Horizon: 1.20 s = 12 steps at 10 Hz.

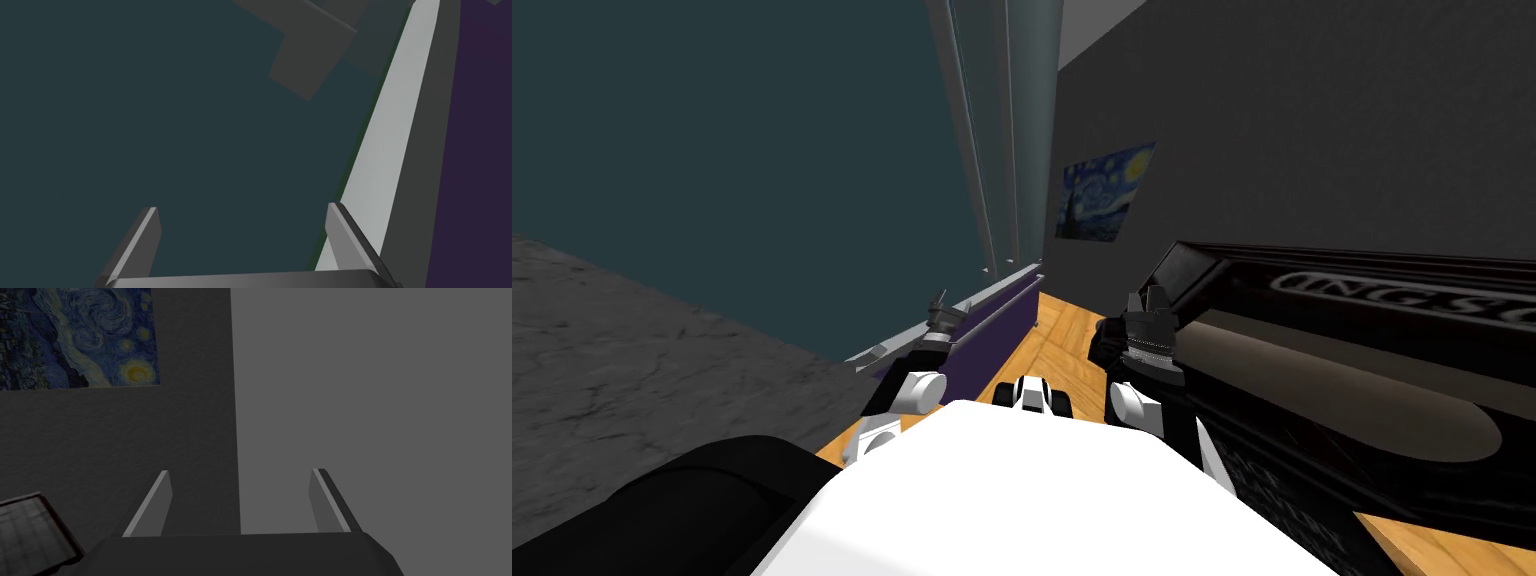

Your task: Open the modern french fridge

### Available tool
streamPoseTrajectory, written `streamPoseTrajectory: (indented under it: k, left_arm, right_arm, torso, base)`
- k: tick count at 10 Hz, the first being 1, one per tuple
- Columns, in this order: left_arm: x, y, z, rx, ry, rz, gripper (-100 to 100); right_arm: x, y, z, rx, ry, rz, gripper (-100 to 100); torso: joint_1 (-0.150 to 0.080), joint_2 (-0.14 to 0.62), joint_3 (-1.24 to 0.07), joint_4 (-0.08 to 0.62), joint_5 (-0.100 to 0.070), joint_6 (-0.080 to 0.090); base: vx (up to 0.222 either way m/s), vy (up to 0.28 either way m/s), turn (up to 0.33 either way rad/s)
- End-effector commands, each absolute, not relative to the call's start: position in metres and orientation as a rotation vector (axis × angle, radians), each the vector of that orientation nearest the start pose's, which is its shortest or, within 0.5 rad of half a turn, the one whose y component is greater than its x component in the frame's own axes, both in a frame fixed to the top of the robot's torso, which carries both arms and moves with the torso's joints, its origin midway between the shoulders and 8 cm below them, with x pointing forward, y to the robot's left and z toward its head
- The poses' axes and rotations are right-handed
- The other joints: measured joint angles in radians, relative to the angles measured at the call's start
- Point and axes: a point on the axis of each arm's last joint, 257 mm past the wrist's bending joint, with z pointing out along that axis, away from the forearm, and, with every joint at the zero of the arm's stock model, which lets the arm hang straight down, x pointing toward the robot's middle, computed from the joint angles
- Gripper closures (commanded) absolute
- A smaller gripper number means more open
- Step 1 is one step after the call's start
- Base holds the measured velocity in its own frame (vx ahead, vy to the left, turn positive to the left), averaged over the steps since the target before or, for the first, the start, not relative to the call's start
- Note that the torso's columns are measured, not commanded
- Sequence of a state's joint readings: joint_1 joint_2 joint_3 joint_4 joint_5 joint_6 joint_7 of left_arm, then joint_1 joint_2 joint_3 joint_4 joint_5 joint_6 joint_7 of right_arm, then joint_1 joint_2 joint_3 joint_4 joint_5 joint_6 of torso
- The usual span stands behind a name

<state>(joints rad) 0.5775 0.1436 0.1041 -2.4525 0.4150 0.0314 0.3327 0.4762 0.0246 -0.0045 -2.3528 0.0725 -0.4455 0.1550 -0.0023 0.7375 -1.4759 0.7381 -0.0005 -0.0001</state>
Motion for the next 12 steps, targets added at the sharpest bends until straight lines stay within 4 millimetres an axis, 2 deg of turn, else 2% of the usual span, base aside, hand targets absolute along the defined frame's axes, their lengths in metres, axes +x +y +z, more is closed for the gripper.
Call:
streamPoseTrajectory:
  k: [1, 4, 6, 8, 10, 11, 12]
  left_arm:
    - [0.37, 0.323, -0.045, -1.384, 0.663, -1.672, -100]
    - [0.369, 0.325, -0.055, -1.465, 0.639, -1.693, -100]
    - [0.366, 0.325, -0.055, -1.502, 0.618, -1.715, -100]
    - [0.361, 0.322, -0.04, -1.515, 0.576, -1.758, -100]
    - [0.357, 0.32, -0.029, -1.504, 0.554, -1.781, -100]
    - [0.359, 0.323, -0.035, -1.513, 0.56, -1.77, -100]
    - [0.353, 0.323, -0.029, -1.514, 0.559, -1.771, -100]
  right_arm:
    - [0.34, -0.271, 0.054, 0.543, 0.637, 1.119, 0]
    - [0.34, -0.271, 0.054, 0.542, 0.637, 1.119, 0]
    - [0.34, -0.271, 0.054, 0.542, 0.637, 1.119, 0]
    - [0.34, -0.271, 0.054, 0.542, 0.637, 1.119, 0]
    - [0.34, -0.271, 0.054, 0.542, 0.637, 1.119, 0]
    - [0.34, -0.271, 0.054, 0.542, 0.637, 1.119, 0]
    - [0.34, -0.271, 0.054, 0.542, 0.637, 1.119, 0]
  torso:
    - [0.0, -0.002, -0.001, -0.001, 0.0, 0.0]
    - [0.007, 0.002, 0.001, 0.0, 0.002, 0.0]
    - [0.002, 0.0, 0.0, 0.0, 0.001, 0.0]
    - [0.0, -0.001, -0.001, 0.0, 0.0, 0.0]
    - [0.004, 0.004, 0.002, 0.001, 0.001, 0.0]
    - [0.003, 0.005, 0.002, 0.002, -0.001, 0.003]
    - [0.003, 0.004, 0.002, 0.001, 0.0, 0.002]
  base:
    - [0.171, -0.158, 0.056]
    - [0.161, -0.097, 0.057]
    - [0.153, -0.098, 0.047]
    - [0.179, -0.116, 0.059]
    - [0.067, -0.072, 0.03]
    - [0.007, -0.015, 0.009]
    - [0.082, 0.005, 0.011]
